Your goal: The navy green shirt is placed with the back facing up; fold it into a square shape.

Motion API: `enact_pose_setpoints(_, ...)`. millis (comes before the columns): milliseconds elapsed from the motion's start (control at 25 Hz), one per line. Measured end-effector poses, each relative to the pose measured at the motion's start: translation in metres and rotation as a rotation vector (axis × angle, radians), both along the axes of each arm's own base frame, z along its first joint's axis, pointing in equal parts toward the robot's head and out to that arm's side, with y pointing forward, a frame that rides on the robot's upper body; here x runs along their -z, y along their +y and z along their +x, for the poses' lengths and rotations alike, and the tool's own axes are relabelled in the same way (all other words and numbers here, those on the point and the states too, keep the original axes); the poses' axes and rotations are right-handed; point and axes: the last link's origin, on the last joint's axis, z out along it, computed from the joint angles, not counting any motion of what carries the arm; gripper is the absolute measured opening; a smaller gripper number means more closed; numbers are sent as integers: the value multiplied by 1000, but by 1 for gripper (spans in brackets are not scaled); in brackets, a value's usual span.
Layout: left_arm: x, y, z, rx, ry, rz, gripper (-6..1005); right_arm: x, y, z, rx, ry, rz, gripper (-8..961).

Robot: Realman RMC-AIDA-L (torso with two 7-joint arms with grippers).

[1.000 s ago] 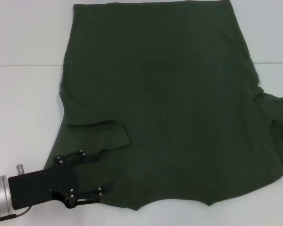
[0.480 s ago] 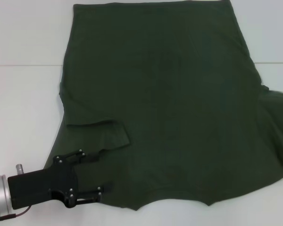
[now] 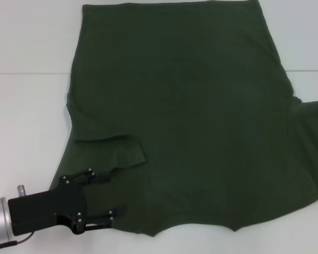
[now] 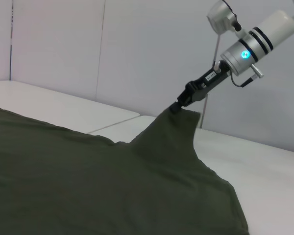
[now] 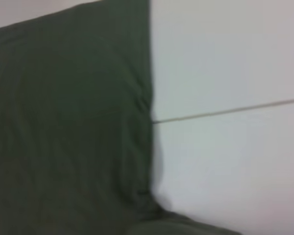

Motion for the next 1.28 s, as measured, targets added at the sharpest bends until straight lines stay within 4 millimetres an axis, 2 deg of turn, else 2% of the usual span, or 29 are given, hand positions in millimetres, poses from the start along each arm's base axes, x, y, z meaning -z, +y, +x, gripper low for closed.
enact_pose_setpoints(280,0,0,-2,-10,8,2,867,24,18,-44,-105,18,-100,13)
enact_pose_setpoints(520,0,-1,-3,-12,9,2,867,67,27,-90,-210,-7,-241,13)
enact_pose_setpoints(640,0,-1,-3,-13,10,3,868,83,28,-103,-240,-25,-285,23)
enact_pose_setpoints(920,1,-2,-4,-17,11,2,868,97,25,-112,-237,-21,-329,97)
enact_pose_setpoints(1120,1,-2,-4,-18,10,1,868,98,23,-111,-239,7,-331,302)
enact_pose_setpoints(1280,2,-2,-5,-30,8,2,868,93,20,-107,-253,69,-314,388)
